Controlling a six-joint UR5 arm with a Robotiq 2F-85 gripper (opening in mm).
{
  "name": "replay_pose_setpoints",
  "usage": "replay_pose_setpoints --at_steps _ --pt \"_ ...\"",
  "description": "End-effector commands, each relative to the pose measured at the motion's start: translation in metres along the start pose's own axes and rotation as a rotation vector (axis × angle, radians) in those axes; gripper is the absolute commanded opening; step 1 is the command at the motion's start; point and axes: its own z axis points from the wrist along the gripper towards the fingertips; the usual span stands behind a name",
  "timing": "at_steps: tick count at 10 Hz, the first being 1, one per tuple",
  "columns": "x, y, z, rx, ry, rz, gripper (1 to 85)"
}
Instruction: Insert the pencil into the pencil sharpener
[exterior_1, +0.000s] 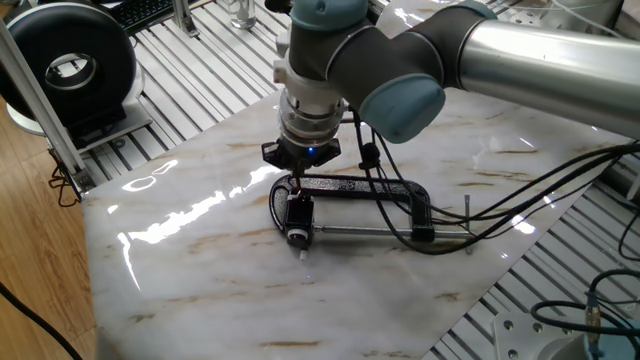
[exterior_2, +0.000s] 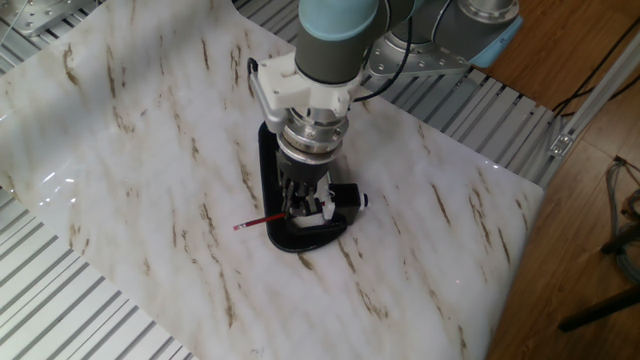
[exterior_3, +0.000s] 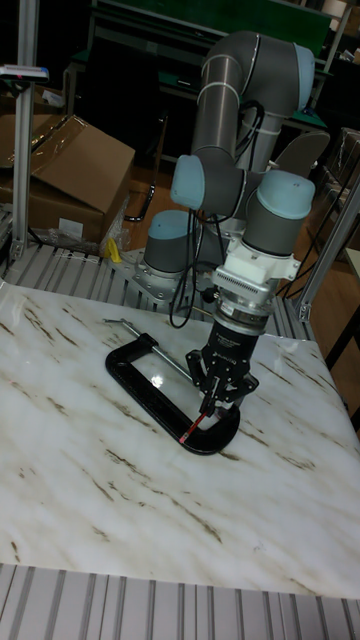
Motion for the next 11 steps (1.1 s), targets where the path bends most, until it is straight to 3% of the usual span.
replay_pose_setpoints --at_steps 1,5,8,9,11 --pt "0.004 0.004 0.0 -0.002 0.021 -0.004 5.7" --pt "0.005 0.009 -0.002 -0.008 0.03 -0.053 17.3" --pt "0.009 0.0 -0.002 -0.01 0.043 -0.101 26.7" --pt "0.005 0.0 -0.002 0.0 0.029 -0.105 28.3" --pt "0.008 -0.002 -0.006 0.014 0.041 -0.123 31.0"
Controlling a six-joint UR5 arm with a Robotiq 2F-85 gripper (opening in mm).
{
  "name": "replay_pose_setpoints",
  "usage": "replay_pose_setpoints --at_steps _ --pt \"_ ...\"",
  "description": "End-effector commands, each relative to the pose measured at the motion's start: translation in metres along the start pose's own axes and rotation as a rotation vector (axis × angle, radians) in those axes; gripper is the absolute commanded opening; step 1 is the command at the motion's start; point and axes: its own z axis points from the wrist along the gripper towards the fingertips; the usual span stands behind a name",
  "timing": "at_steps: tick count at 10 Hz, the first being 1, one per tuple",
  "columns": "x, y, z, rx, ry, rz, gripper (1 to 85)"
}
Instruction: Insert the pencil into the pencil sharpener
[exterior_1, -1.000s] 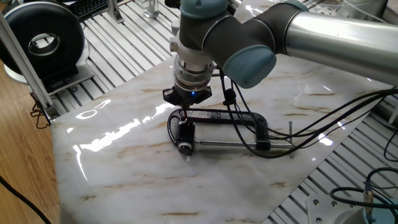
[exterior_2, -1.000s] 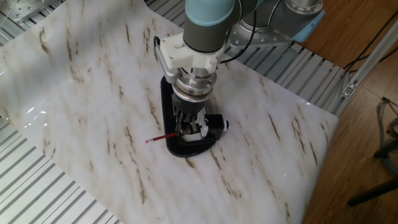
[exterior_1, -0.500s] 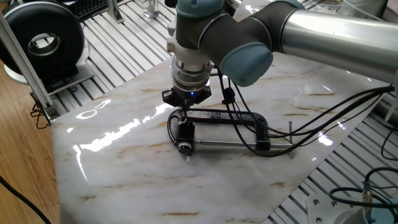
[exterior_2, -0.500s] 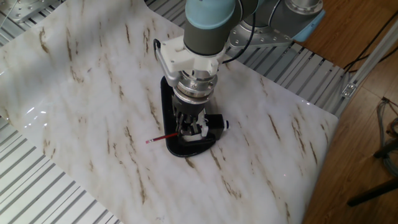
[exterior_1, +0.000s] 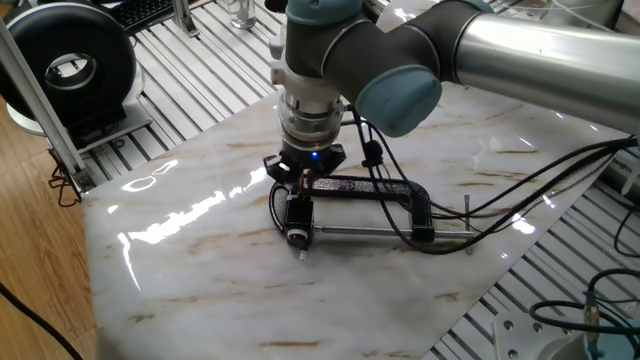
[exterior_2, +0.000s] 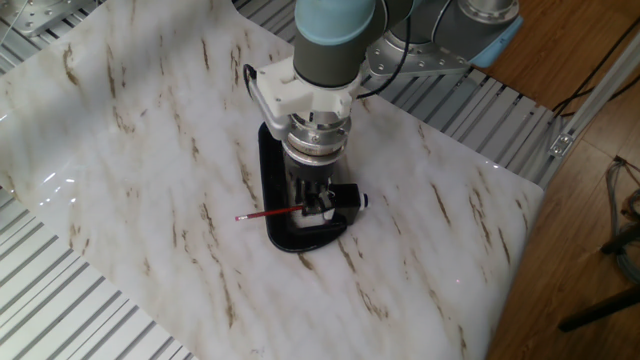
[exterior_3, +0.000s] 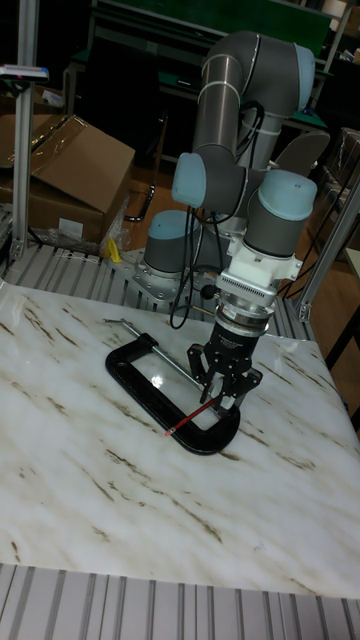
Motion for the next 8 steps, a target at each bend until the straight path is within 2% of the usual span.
replay_pose_setpoints --at_steps 1,5,7,8 --pt "0.0 -0.001 -0.005 0.006 0.007 -0.023 31.3" --pt "-0.009 -0.004 -0.02 0.029 0.003 -0.039 31.0" --pt "-0.017 -0.008 -0.037 0.031 0.004 -0.042 23.3" --pt "-0.02 -0.018 -0.043 0.056 0.004 -0.063 21.0"
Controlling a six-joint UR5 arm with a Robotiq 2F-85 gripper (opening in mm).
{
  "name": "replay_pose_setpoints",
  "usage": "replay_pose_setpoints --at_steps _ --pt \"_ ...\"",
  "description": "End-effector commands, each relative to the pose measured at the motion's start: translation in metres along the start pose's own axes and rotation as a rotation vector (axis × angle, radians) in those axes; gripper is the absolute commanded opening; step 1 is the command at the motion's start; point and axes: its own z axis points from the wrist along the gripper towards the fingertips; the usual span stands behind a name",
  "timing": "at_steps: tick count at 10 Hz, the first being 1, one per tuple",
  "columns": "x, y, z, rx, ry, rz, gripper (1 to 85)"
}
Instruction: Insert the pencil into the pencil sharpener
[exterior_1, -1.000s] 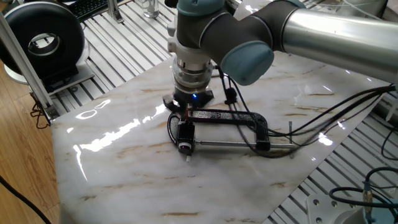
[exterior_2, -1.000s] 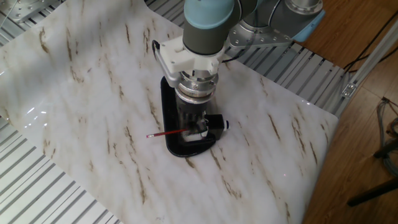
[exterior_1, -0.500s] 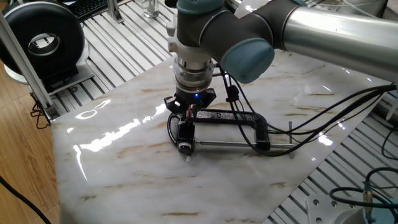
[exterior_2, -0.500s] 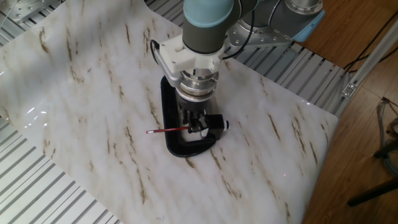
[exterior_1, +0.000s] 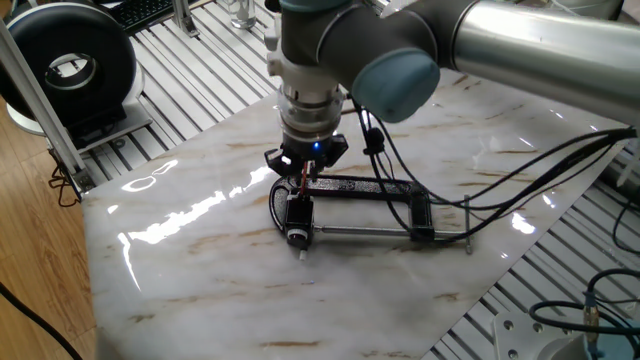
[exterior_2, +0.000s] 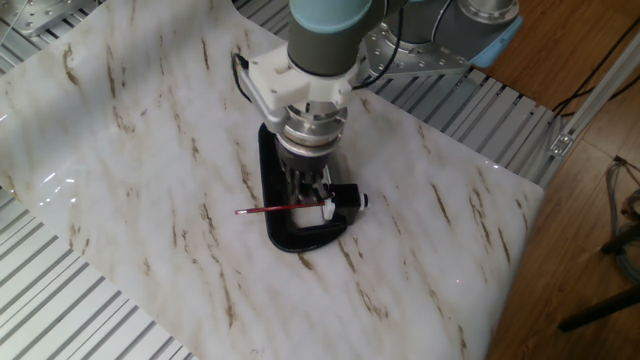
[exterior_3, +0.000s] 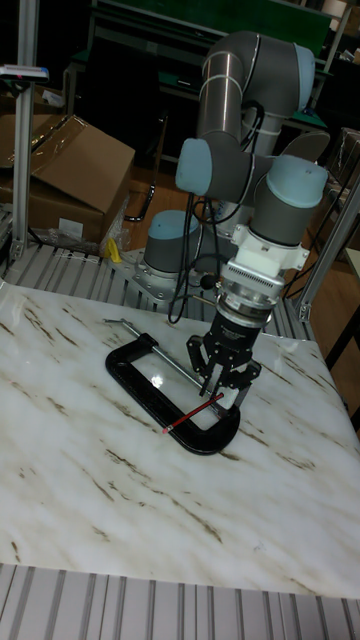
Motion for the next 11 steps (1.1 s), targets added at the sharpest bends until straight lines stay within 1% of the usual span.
replay_pose_setpoints --at_steps 1,2,3,4,5,6,7,8,9,10,11 --pt "-0.012 -0.02 -0.021 0.039 -0.005 -0.05 18.3" --pt "-0.021 -0.026 -0.024 0.057 -0.025 -0.102 8.3" --pt "-0.03 -0.026 -0.024 0.064 -0.039 -0.138 1.0" --pt "-0.036 -0.018 -0.023 0.051 -0.042 -0.193 1.0" --pt "-0.04 -0.004 -0.019 0.025 -0.027 -0.228 1.0" --pt "-0.044 0.018 -0.012 -0.006 -0.005 -0.26 1.0" --pt "-0.053 0.032 -0.005 -0.006 0.005 -0.277 1.0" --pt "-0.057 0.034 -0.001 0.006 0.002 -0.287 1.0" --pt "-0.061 0.036 -0.001 0.0 -0.012 -0.287 1.0" --pt "-0.061 0.044 -0.002 -0.03 -0.019 -0.284 1.0" --pt "-0.059 0.046 -0.002 -0.04 -0.014 -0.289 1.0"
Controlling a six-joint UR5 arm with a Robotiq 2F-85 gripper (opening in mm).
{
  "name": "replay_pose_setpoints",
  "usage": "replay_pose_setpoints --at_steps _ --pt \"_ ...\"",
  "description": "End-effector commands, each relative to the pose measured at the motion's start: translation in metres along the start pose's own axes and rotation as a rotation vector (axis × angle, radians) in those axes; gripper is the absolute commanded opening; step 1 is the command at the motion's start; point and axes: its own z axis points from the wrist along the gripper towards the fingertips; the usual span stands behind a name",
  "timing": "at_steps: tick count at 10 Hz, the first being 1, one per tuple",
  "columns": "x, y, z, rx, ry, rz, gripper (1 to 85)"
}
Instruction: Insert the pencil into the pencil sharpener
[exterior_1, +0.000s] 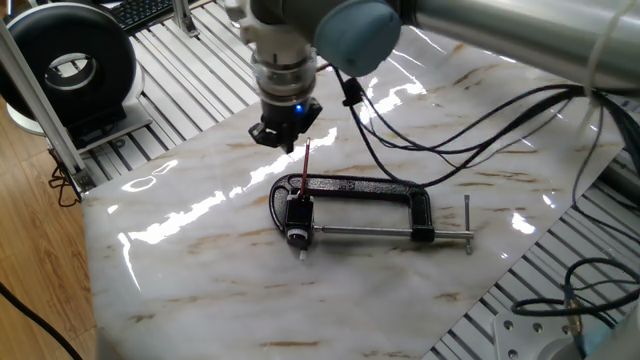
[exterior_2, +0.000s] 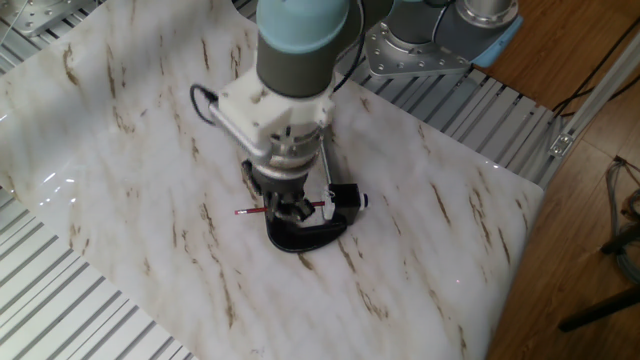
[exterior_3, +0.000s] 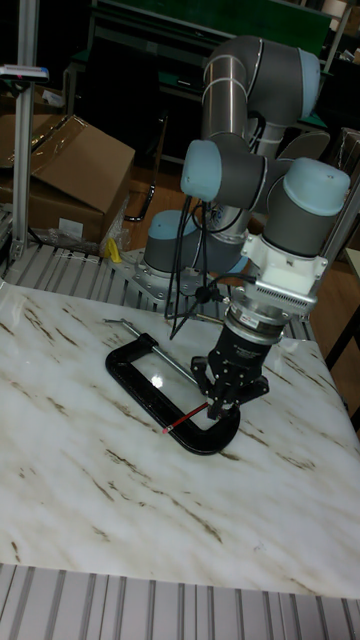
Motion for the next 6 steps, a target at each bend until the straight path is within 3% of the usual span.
replay_pose_setpoints --at_steps 1,3,4,6 --pt "-0.004 0.022 0.002 -0.069 0.016 -0.018 1.0" --pt "0.004 0.036 0.0 -0.125 0.045 -0.034 1.0" --pt "0.006 0.034 0.001 -0.115 0.05 -0.038 1.0" --pt "0.024 0.034 -0.019 -0.109 0.051 -0.033 1.0"
